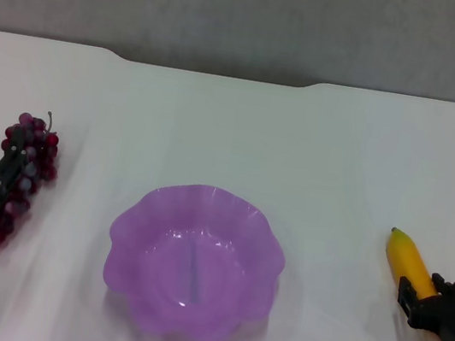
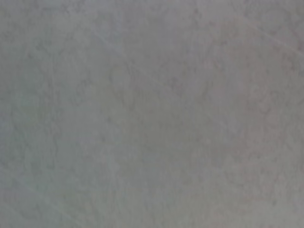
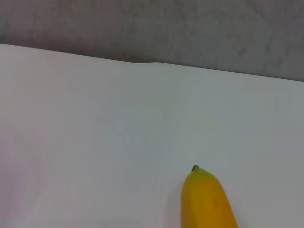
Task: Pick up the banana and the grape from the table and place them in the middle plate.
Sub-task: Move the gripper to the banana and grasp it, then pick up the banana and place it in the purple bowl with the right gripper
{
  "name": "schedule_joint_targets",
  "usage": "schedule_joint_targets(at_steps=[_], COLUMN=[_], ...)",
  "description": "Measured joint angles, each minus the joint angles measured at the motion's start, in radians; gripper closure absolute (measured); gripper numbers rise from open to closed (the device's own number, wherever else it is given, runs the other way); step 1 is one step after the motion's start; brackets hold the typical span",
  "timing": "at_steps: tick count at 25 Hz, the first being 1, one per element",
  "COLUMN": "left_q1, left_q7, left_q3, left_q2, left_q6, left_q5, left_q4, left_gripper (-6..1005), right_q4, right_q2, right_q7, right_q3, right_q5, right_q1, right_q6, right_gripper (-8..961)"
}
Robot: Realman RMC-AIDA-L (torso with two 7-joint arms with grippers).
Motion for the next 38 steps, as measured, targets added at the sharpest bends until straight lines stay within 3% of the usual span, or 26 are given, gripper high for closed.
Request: schedule_joint_targets(at_steps=[9, 23, 30, 32, 33, 38], left_q1=[0.000, 0.003, 0.007, 0.008, 0.008, 0.006], left_q7=[0.000, 0.000, 0.000, 0.000, 0.000, 0.000], left_q3=[0.000, 0.000, 0.000, 0.000, 0.000, 0.007], left_q2=[0.000, -0.002, -0.004, -0.004, -0.004, -0.004], left_q6=[0.001, 0.001, 0.001, 0.001, 0.001, 0.001], left_q5=[0.000, 0.000, 0.000, 0.000, 0.000, 0.000], left_q4=[0.000, 0.016, 0.022, 0.023, 0.023, 0.025], left_gripper=[126, 127, 127, 127, 127, 127], right_q4=[0.000, -0.007, -0.026, -0.027, -0.035, -0.040], right_q2=[0.000, -0.007, -0.009, -0.010, -0.010, -0.010], right_q7=[-0.004, 0.004, 0.113, 0.167, 0.218, 0.328], right_q3=[0.001, 0.014, 0.007, -0.005, -0.010, -0.011], right_q5=[-0.002, 0.005, -0.006, -0.050, -0.133, -0.280], right_q1=[-0.002, 0.007, 0.008, -0.001, -0.010, -0.004], right_q6=[0.000, -0.031, -0.253, -0.367, -0.500, -0.627], right_gripper=[457, 462, 463, 463, 463, 464])
